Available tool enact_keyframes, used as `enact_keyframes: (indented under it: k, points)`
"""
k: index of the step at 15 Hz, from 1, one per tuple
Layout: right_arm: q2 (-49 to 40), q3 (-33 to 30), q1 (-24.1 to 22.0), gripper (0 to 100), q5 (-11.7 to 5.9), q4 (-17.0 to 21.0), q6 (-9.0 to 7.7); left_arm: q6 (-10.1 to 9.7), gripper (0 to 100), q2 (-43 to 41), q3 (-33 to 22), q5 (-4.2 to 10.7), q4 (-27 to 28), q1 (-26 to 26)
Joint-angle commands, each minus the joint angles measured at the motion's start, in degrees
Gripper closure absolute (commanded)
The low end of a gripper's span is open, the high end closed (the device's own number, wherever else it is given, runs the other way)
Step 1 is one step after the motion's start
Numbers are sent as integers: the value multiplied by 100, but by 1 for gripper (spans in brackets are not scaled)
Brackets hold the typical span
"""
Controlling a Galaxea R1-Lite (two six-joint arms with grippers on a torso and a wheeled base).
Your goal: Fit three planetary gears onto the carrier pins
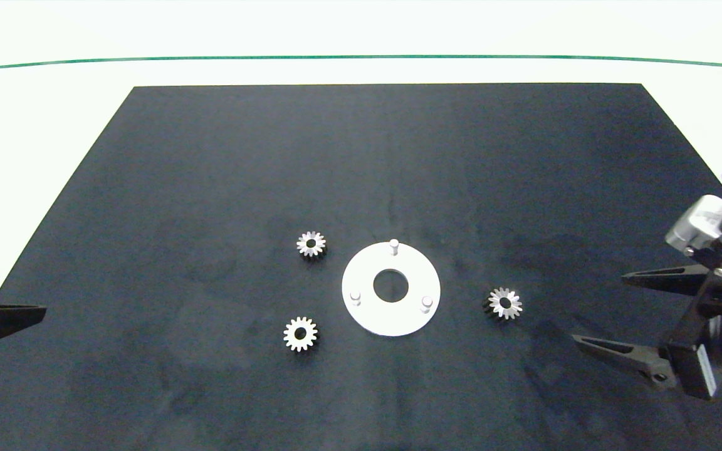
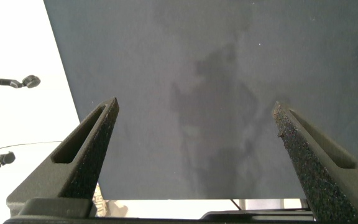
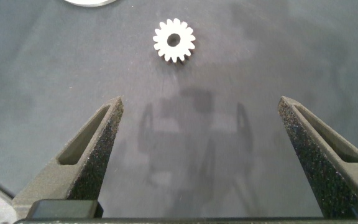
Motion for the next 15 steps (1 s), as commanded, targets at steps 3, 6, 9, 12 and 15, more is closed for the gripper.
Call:
enact_keyframes:
  k: [3,6,9,12,15]
  points:
    - [1144,-569,55,0,-5,-34,-251,22,0,-159,-67,6,188,-17]
    - [1443,-692,90,0,-5,-51,-260,22,0,-159,-76,6,188,-17]
    - [1847,-718,362,0,-23,-289,-260,22,0,-159,-58,6,188,-43]
    - [2137,-771,521,0,-58,-482,-260,22,0,-159,-41,6,197,-105]
    - [2348,-920,512,0,-58,-570,-260,22,0,-159,-32,6,197,-131]
